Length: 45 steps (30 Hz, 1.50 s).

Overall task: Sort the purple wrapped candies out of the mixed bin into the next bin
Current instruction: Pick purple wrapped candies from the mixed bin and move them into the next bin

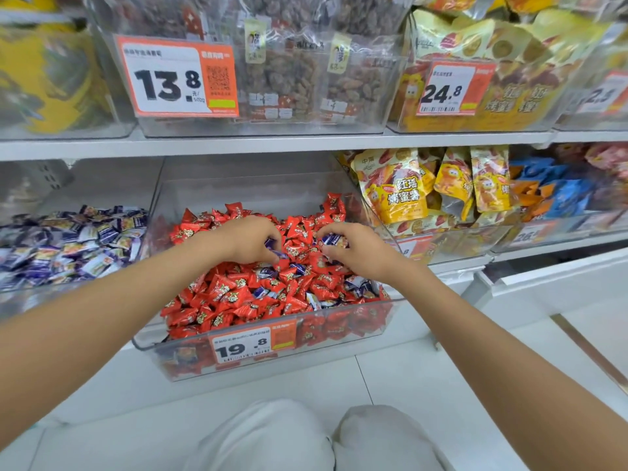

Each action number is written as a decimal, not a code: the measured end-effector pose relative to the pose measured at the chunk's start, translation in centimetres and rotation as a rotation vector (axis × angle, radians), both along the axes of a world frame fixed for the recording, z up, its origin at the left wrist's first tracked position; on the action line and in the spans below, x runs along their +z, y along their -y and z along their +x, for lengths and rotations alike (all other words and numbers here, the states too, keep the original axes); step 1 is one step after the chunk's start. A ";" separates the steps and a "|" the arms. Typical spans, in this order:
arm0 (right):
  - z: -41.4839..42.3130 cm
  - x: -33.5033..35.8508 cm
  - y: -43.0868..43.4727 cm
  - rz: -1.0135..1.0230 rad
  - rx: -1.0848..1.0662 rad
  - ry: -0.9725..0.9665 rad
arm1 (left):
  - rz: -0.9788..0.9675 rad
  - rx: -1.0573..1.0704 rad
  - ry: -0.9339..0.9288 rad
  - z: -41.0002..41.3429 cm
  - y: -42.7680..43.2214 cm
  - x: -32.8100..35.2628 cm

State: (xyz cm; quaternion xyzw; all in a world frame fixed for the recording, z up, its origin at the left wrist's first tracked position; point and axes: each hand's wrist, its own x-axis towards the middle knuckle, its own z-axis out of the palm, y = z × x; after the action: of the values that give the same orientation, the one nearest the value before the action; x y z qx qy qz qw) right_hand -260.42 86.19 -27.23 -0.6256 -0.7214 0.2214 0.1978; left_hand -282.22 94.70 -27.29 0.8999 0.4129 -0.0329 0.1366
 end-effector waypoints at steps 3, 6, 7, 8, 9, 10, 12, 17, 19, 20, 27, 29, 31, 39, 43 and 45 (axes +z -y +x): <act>0.3 0.7 0.8 -0.001 -0.073 -0.162 | -0.118 0.097 0.187 -0.2 0.0 1.0; 0.5 1.1 1.2 -0.052 -0.081 -0.331 | -0.147 0.231 0.471 -1.2 0.7 2.3; 0.5 1.2 1.2 -0.064 -0.067 -0.355 | -0.158 0.266 0.544 -1.7 0.9 2.8; 0.3 1.3 1.3 -0.070 -0.060 -0.364 | -0.169 0.289 0.588 -2.3 1.0 3.3; 0.1 1.4 1.4 -0.075 -0.054 -0.376 | -0.172 0.296 0.608 -2.9 1.1 3.7; -0.2 1.5 1.4 -0.080 -0.045 -0.407 | -0.164 0.302 0.606 -3.6 1.1 4.0; -0.6 1.8 1.4 -0.114 -0.024 -0.484 | -0.135 0.334 0.588 -4.7 0.8 4.1; -1.3 1.1 0.0 -0.145 -0.011 -0.365 | -0.173 0.379 0.638 -6.1 0.6 3.0; -1.4 0.5 -0.9 -0.134 -0.046 -0.325 | -0.178 0.378 0.660 -6.1 0.6 2.5; -1.5 0.4 -1.4 -0.122 -0.056 -0.301 | -0.170 0.384 0.676 -6.1 0.5 2.4; -5.7 -1.7 -4.7 -0.090 0.095 0.034 | -0.174 0.335 0.680 -6.4 -0.1 1.6; -6.4 -2.4 -5.4 -0.152 0.138 0.251 | -0.180 0.335 0.689 -6.5 -0.1 1.4; -6.6 -2.2 -5.8 -0.188 0.163 0.304 | -0.186 0.321 0.695 -6.5 0.0 1.5; -4.5 -0.9 -5.4 -0.215 0.112 -0.129 | -0.181 0.326 0.682 -6.6 0.1 1.5; -3.0 0.0 -3.3 -0.175 -0.010 -0.413 | -0.165 0.340 0.704 -6.2 0.0 1.7; -2.7 0.2 -3.2 -0.160 -0.037 -0.406 | -0.164 0.349 0.699 -6.2 0.0 1.8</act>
State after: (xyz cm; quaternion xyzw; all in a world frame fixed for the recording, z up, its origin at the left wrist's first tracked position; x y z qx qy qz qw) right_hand -263.16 89.35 -27.00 -0.5950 -0.6354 0.3959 0.2925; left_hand -288.39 94.68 -25.54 0.7593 0.4841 0.2661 0.3438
